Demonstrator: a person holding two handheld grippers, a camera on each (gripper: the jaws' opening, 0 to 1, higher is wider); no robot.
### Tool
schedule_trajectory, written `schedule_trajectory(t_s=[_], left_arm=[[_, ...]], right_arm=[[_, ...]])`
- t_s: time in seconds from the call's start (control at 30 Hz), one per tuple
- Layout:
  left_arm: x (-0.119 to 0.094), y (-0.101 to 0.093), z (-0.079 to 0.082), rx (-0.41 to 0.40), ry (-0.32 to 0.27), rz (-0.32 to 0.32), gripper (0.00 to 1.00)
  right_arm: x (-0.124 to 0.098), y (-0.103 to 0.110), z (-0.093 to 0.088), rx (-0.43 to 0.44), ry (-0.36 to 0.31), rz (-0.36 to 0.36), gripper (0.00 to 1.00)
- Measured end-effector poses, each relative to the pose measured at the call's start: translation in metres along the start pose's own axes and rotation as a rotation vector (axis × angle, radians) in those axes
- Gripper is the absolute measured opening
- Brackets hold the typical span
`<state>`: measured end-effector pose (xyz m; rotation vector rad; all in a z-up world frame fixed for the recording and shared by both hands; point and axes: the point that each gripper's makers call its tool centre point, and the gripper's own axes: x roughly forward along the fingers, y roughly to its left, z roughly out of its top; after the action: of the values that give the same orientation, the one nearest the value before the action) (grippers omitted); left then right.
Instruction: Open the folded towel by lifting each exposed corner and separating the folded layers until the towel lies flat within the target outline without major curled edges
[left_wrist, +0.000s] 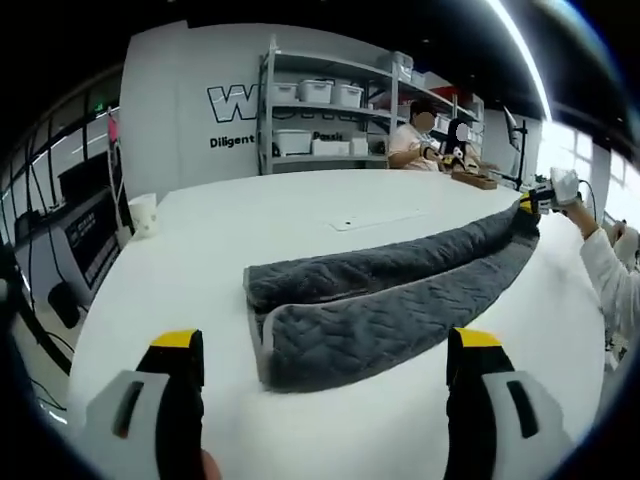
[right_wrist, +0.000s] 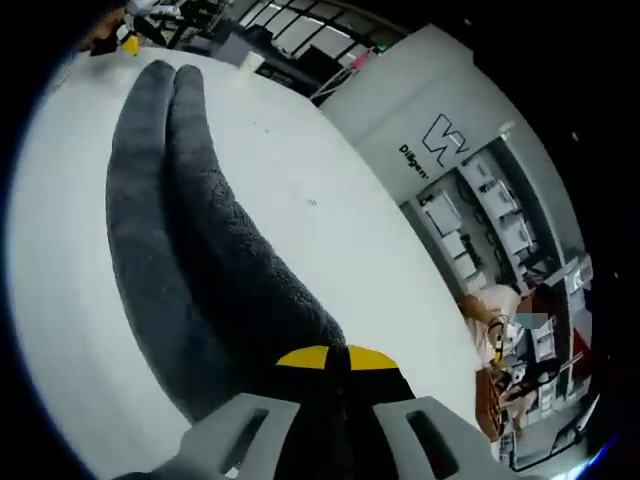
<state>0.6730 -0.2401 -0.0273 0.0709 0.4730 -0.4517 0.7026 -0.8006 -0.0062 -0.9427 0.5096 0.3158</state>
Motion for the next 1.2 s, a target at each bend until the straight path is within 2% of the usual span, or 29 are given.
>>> schedule_trajectory(t_s=[0.13,0.37,0.5,0.83,1.03,1.2], left_arm=[[-0.002,0.002,0.001,-0.005,-0.006,0.002,0.99],[-0.004,0.005,0.000,-0.009,-0.004,0.015,0.99],[-0.003,0.006,-0.001,-0.011,0.001,0.016,0.99],[-0.003,0.009,-0.003,-0.010,0.013,0.026,0.99],[-0.002,0.008,-0.002,-0.009,0.013,0.021,0.99],[-0.002,0.008,-0.002,-0.007,0.018,0.024,0.99]], right_arm=[[0.012,-0.003,0.000,-0.032,0.018,0.023,0.00],[0.027,-0.009,-0.003,-0.033,0.033,0.083,0.00],[0.039,-0.004,-0.009,-0.071,0.065,0.164,0.00],[0.067,-0.005,-0.018,-0.085,0.112,0.278,0.00],[0.079,0.000,-0.024,-0.080,0.145,0.327,0.00],[0.092,0.002,-0.029,-0.127,0.177,0.336,0.00]])
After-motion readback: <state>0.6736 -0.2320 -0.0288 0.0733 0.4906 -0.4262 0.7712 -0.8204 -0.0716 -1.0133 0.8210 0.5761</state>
